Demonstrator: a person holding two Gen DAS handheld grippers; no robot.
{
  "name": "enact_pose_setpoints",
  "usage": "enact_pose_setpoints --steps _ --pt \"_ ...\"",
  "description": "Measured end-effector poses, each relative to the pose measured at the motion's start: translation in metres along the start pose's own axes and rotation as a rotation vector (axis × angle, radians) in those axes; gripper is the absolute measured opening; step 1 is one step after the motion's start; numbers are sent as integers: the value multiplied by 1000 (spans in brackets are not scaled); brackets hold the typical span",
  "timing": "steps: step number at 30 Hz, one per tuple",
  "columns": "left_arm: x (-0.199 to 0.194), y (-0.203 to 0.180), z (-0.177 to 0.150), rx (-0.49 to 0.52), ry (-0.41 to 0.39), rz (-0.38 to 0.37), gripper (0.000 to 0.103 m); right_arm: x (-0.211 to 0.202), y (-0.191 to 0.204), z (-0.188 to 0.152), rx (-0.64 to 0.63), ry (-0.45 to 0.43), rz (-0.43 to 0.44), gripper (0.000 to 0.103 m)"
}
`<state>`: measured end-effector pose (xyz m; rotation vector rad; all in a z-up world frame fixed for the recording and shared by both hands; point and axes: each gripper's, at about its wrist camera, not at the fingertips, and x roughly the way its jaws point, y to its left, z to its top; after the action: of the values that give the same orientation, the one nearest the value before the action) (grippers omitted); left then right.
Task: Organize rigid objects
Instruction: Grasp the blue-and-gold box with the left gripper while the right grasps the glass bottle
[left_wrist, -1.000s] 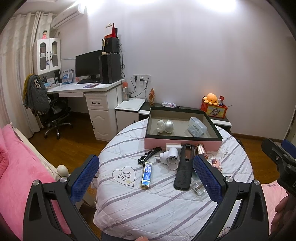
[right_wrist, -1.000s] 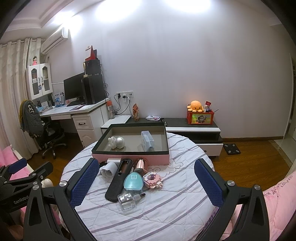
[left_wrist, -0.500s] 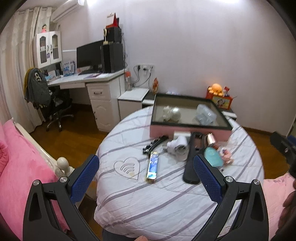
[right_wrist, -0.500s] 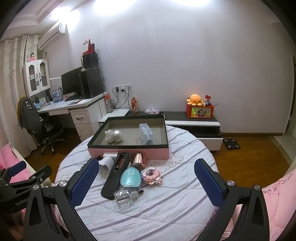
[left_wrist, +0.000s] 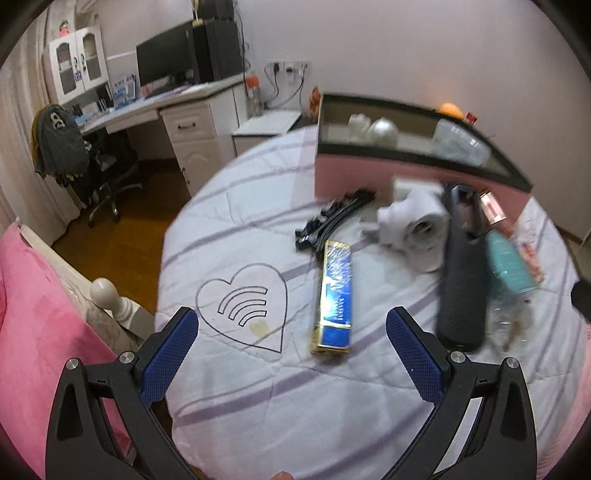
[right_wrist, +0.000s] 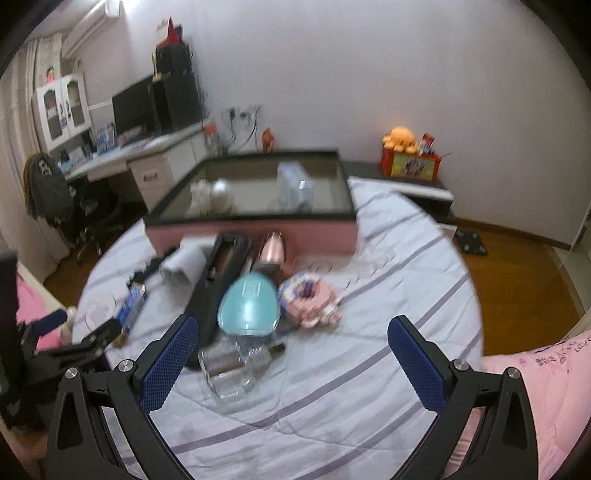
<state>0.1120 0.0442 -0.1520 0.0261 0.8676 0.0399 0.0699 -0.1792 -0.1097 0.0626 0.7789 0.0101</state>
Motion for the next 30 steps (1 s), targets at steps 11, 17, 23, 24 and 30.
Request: enact_pose_setpoints --steps 11,17,23,24,30 --pt "38 -5 9 14 54 -60 103 58 26 -22 -82 175 41 98" --pt "36 -9 14 21 43 -112 79 62 23 -22 -90 173 71 75" --pt "31 -6 19 -27 41 -182 28 55 16 -20 -78 161 97 75" --pt "30 -7 20 -28 44 -189 25 54 15 -20 -78 157 98 75" --pt "23 -12 14 -21 38 -235 23 45 8 -19 -67 140 105 75"
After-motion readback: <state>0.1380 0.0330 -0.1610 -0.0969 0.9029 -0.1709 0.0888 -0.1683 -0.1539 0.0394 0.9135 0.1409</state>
